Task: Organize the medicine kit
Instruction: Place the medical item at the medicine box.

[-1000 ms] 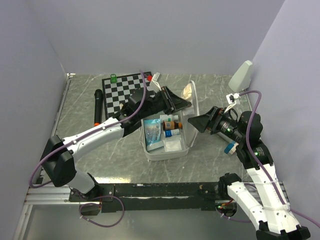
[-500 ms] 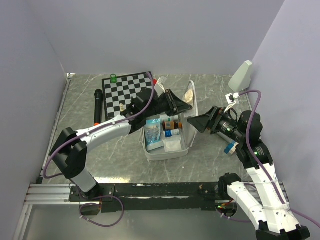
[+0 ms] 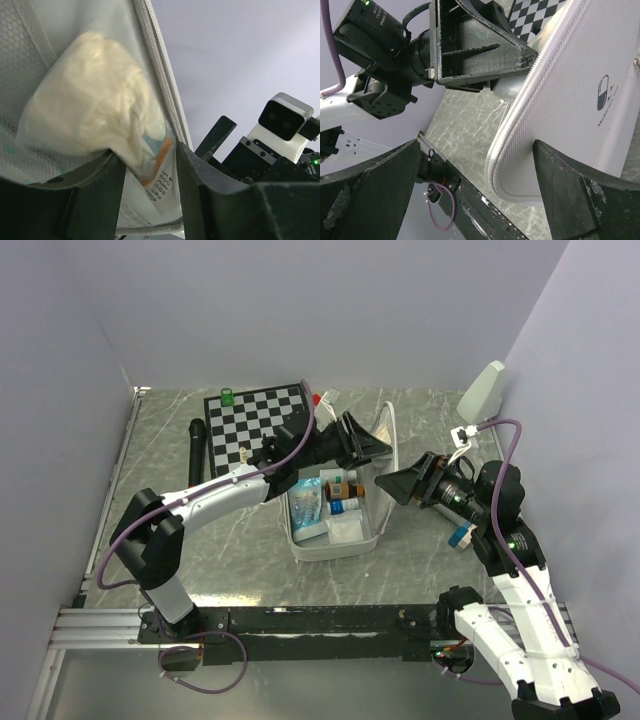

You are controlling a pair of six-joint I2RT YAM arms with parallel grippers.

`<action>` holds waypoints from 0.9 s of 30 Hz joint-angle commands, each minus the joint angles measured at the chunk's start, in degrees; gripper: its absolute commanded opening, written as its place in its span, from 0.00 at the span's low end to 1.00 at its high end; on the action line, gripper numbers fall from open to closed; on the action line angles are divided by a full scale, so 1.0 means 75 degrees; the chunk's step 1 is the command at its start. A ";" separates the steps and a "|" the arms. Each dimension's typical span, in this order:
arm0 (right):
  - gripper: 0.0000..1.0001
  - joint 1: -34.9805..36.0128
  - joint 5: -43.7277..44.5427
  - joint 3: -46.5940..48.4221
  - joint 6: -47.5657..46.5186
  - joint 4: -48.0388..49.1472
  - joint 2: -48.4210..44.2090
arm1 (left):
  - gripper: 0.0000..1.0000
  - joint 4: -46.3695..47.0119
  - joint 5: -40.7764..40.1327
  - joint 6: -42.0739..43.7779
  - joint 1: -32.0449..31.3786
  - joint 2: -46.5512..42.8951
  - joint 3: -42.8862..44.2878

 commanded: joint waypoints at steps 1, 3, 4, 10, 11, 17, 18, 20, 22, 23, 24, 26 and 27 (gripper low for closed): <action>1.00 -0.0051 -0.0095 0.0036 0.0031 0.0351 0.0058 | 0.49 0.0025 0.0184 0.0116 0.0004 -0.0042 0.0331; 1.00 -0.0051 -0.0095 0.0036 0.0042 0.0374 0.0058 | 0.45 0.0012 0.0160 0.0186 0.0016 -0.0089 0.0331; 1.00 -0.0051 -0.0107 0.0025 0.0054 0.0386 0.0070 | 0.42 0.0047 0.0160 0.0198 0.0016 -0.0124 0.0331; 1.00 -0.0039 -0.0107 0.0013 0.0066 0.0386 0.0070 | 0.24 0.0270 0.0265 0.0222 0.0028 -0.0112 0.0437; 1.00 -0.0051 -0.0096 0.0024 0.0042 0.0363 0.0070 | 0.21 0.0340 0.0301 0.0152 0.0051 -0.0112 0.0402; 1.00 -0.0039 -0.0084 0.0083 0.0019 0.0327 0.0046 | 0.11 0.0961 0.0406 -0.0421 0.0168 -0.0487 0.0109; 1.00 -0.0062 -0.0084 0.0083 0.0042 0.0327 0.0035 | 0.11 0.1089 0.0430 -0.0539 0.0180 -0.0545 0.0074; 1.00 -0.0051 -0.0072 0.0060 0.0031 0.0339 0.0023 | 0.11 0.1464 0.0500 -0.0808 0.0203 -0.0663 -0.0043; 1.00 -0.0063 -0.0084 0.0048 0.0042 0.0339 0.0011 | 0.12 0.1757 0.0547 -0.1078 0.0215 -0.0733 -0.0114; 1.00 -0.0063 -0.0072 0.0048 0.0042 0.0339 0.0011 | 0.12 0.1875 0.0582 -0.1183 0.0215 -0.0768 -0.0137; 1.00 -0.0051 -0.0084 0.0048 0.0042 0.0328 0.0011 | 0.12 0.2027 0.0617 -0.1324 0.0204 -0.0769 -0.0161; 1.00 -0.0063 -0.0060 0.0048 0.0042 0.0327 0.0011 | 0.12 0.2355 0.0711 -0.1593 0.0227 -0.0745 -0.0242; 1.00 -0.0063 -0.0060 0.0048 0.0054 0.0339 0.0000 | 0.12 0.2612 0.0781 -0.1722 0.0227 -0.0710 -0.0289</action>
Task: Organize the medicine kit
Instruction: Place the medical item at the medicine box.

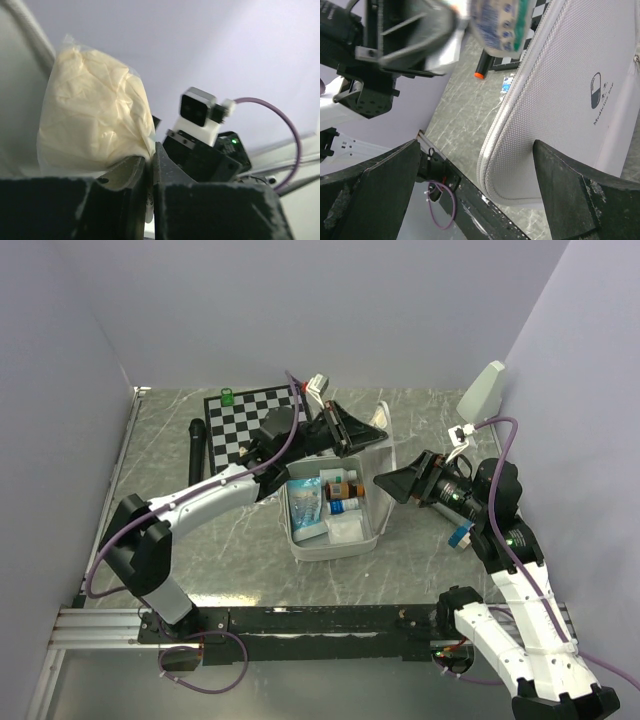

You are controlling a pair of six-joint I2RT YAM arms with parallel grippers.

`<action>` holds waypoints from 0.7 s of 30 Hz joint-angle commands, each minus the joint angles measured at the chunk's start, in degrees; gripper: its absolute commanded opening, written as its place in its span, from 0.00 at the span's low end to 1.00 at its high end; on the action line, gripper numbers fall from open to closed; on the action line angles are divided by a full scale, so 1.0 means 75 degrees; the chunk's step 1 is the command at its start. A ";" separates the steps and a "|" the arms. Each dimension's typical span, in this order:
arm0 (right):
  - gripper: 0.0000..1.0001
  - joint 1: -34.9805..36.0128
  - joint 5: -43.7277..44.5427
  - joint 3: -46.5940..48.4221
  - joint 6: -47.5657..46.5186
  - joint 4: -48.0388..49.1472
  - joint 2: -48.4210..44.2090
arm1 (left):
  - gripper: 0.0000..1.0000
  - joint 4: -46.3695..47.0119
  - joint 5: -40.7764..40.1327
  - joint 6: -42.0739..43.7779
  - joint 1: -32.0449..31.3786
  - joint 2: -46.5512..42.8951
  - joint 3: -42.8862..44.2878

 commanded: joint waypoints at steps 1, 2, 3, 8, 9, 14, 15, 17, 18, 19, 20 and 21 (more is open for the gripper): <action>1.00 -0.0071 -0.0043 0.0048 0.0063 0.0333 -0.0044 | 0.13 0.1512 0.0414 -0.0924 0.0014 -0.0256 -0.0187; 1.00 -0.0060 -0.0054 0.0048 0.0074 0.0357 -0.0044 | 0.13 0.1746 0.0461 -0.1088 0.0014 -0.0197 -0.0281; 1.00 -0.0071 -0.0078 0.0048 0.0086 0.0368 -0.0044 | 0.13 0.2061 0.0485 -0.1241 0.0026 -0.0139 -0.0398; 1.00 -0.0083 -0.0160 0.0095 0.0098 0.0380 -0.0044 | 0.12 0.3152 0.0754 -0.1956 0.0084 0.0248 -0.0633; 1.00 -0.0072 -0.0183 0.0107 0.0098 0.0380 -0.0033 | 0.12 0.3328 0.0789 -0.2096 0.0096 0.0307 -0.0645; 1.00 -0.0107 -0.0312 0.0095 0.0156 0.0450 0.0014 | 0.12 0.4009 0.1012 -0.2449 0.0155 0.0670 -0.0692; 1.00 -0.0107 -0.0347 0.0083 0.0168 0.0474 0.0026 | 0.12 0.4068 0.1035 -0.2484 0.0178 0.0740 -0.0704; 1.00 -0.0118 -0.0359 0.0072 0.0180 0.0486 0.0049 | 0.12 0.4232 0.1071 -0.2543 0.0201 0.0857 -0.0762; 1.00 -0.0118 -0.0359 0.0071 0.0180 0.0474 0.0049 | 0.12 0.4279 0.1082 -0.2578 0.0213 0.0916 -0.0762; 1.00 -0.0118 -0.0348 0.0083 0.0168 0.0474 0.0061 | 0.12 0.4384 0.1082 -0.2624 0.0225 0.0975 -0.0809; 1.00 -0.0118 -0.0348 0.0095 0.0157 0.0451 0.0073 | 0.12 0.4512 0.1094 -0.2683 0.0237 0.1045 -0.0809; 1.00 -0.0130 -0.0336 0.0107 0.0133 0.0416 0.0084 | 0.12 0.4583 0.1129 -0.2718 0.0237 0.1115 -0.0809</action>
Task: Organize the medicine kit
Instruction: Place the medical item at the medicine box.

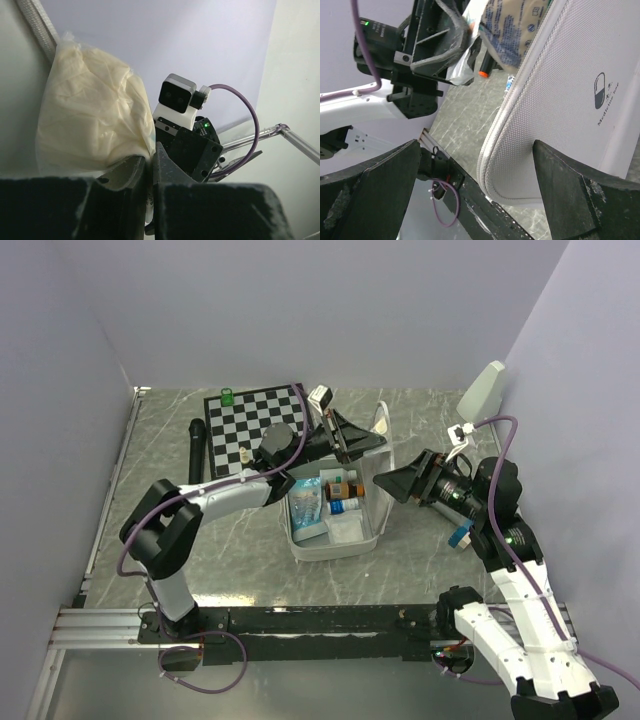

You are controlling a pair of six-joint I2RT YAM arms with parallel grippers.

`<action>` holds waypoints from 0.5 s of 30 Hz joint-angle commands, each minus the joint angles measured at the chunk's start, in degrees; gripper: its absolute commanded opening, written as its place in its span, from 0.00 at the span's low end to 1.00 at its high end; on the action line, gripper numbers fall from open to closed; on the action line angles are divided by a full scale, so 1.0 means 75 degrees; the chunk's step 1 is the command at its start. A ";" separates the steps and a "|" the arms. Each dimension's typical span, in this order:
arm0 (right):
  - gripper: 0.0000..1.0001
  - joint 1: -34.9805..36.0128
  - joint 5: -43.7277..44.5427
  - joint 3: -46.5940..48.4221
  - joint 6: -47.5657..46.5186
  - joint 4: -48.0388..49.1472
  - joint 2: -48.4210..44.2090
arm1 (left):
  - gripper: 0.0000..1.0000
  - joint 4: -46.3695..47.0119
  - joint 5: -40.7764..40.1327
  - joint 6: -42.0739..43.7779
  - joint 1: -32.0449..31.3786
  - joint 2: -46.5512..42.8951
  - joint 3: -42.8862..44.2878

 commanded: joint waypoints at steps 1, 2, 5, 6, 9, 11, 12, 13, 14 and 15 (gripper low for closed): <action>1.00 -0.0075 -0.0117 0.0130 0.0017 0.0308 0.0038 | 0.12 0.1084 0.0229 -0.0381 0.0068 0.0241 0.0030; 1.00 -0.0075 -0.0106 0.0130 0.0005 0.0296 0.0026 | 0.12 0.1107 0.0229 -0.0416 0.0068 0.0312 0.0042; 1.00 -0.0087 -0.0059 0.0142 -0.0065 0.0214 0.0015 | 0.12 0.1236 0.0299 -0.0522 0.0091 0.0534 0.0089; 1.00 -0.0098 -0.0035 0.0142 -0.0077 0.0167 0.0015 | 0.12 0.1283 0.0322 -0.0545 0.0091 0.0593 0.0089; 1.00 -0.0110 -0.0012 0.0142 -0.0124 0.0120 -0.0020 | 0.12 0.1225 0.0346 -0.0558 0.0091 0.0699 0.0089; 1.00 -0.0110 -0.0012 0.0130 -0.0124 0.0120 -0.0021 | 0.12 0.0875 0.0416 -0.0359 0.0091 0.0687 0.0101; 1.00 -0.0110 0.0000 0.0130 -0.0124 0.0120 -0.0009 | 0.12 0.0560 0.0463 -0.0207 0.0091 0.0664 0.0147; 1.00 -0.0110 -0.0012 0.0130 -0.0124 0.0143 0.0003 | 0.12 0.0267 0.0510 -0.0078 0.0091 0.0617 0.0171; 1.00 -0.0110 -0.0012 0.0130 -0.0113 0.0155 0.0003 | 0.13 0.0113 0.0510 0.0039 0.0091 0.0571 0.0171; 1.00 -0.0122 -0.0023 0.0118 -0.0101 0.0167 0.0014 | 0.16 -0.0121 0.0522 0.0133 0.0091 0.0524 0.0183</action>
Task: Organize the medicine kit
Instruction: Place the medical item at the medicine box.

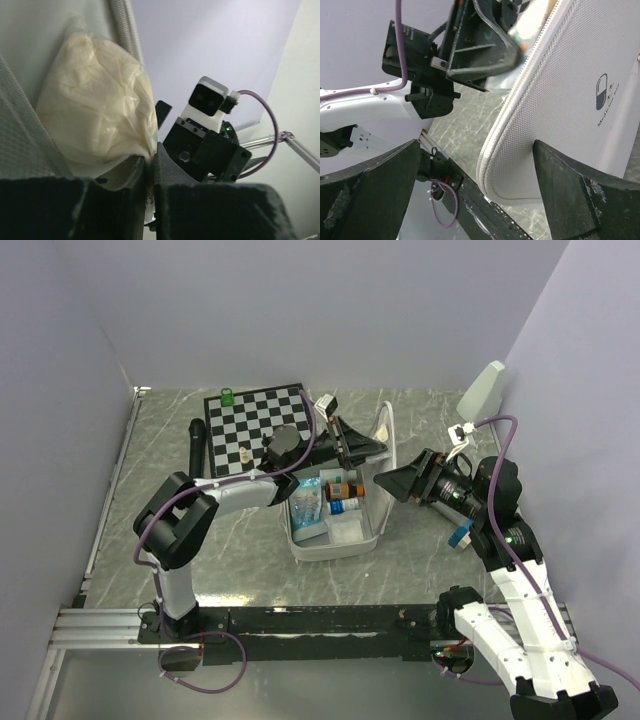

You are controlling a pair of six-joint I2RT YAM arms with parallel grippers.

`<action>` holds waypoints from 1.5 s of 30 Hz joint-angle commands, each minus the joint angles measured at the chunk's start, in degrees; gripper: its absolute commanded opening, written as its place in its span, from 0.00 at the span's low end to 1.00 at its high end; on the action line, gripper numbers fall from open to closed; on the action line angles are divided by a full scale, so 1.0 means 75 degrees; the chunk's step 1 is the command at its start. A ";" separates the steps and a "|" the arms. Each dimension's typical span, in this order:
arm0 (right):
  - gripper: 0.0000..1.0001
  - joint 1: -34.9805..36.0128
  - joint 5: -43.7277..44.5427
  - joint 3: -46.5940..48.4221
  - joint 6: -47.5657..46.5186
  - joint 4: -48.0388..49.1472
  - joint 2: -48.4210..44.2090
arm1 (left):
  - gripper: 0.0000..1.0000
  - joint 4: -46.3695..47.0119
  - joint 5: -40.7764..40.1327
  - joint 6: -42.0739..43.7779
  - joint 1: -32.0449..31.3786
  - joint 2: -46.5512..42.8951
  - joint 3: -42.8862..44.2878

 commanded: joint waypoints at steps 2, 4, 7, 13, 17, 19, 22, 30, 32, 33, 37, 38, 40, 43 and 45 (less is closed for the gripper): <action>1.00 -0.0058 -0.0029 0.0107 -0.0063 0.0205 0.0000 | 0.17 -0.1076 0.0364 0.0743 0.0010 -0.0296 0.0328; 1.00 -0.0069 -0.0018 0.0095 -0.0063 0.0216 0.0000 | 0.21 -0.2094 0.0447 0.1223 -0.0002 -0.0366 0.0598; 1.00 -0.0057 -0.0018 0.0060 -0.0063 0.0251 0.0000 | 0.37 -0.2801 0.0435 0.1541 -0.0002 -0.0588 0.0576; 1.00 -0.0069 -0.0018 -0.0034 -0.0028 0.0334 0.0012 | 0.69 -0.3879 0.0307 0.2232 0.0033 -0.1151 0.0797; 1.00 -0.0104 0.0064 -0.0034 -0.0074 0.0275 0.0000 | 0.75 -0.4406 0.0166 0.2607 0.0150 -0.1572 0.0985; 1.00 -0.0104 0.0100 -0.0034 -0.0121 0.0217 -0.0012 | 0.76 -0.4850 0.0119 0.2841 0.0244 -0.1819 0.1114; 1.00 -0.0104 0.0146 -0.0057 -0.0168 0.0181 -0.0012 | 0.77 -0.5483 0.0026 0.3286 0.0396 -0.2100 0.1208; 1.00 -0.0104 0.0100 -0.0128 -0.0157 0.0298 0.0047 | 0.76 -0.6083 0.0142 0.3967 0.0526 -0.2394 0.1173; 1.00 -0.0104 0.0088 -0.0139 -0.0133 0.0345 0.0070 | 0.75 -0.6118 0.0143 0.4096 0.0525 -0.2534 0.1161; 1.00 -0.0116 0.0076 -0.0139 -0.0122 0.0369 0.0082 | 0.76 -0.6141 0.0166 0.4154 0.0537 -0.2604 0.1161; 1.00 -0.0104 -0.0006 -0.0198 -0.0040 0.0521 0.0187 | 0.76 -0.6631 -0.0044 0.4704 0.0549 -0.2991 0.1313; 1.00 -0.0116 -0.0029 -0.0221 -0.0016 0.0556 0.0222 | 0.76 -0.6715 -0.0115 0.4810 0.0549 -0.3073 0.1348; 1.00 -0.0104 -0.0064 -0.0233 0.0007 0.0591 0.0293 | 0.76 -0.6855 -0.0220 0.5010 0.0572 -0.3155 0.1442; 1.00 -0.0104 -0.0064 -0.0233 0.0043 0.0638 0.0351 | 0.76 -0.6880 -0.0349 0.5198 0.0561 -0.2934 0.1524; 1.00 -0.0093 -0.0076 -0.0210 0.0019 0.0627 0.0387 | 0.76 -0.6776 -0.0234 0.5058 0.0561 -0.2583 0.1583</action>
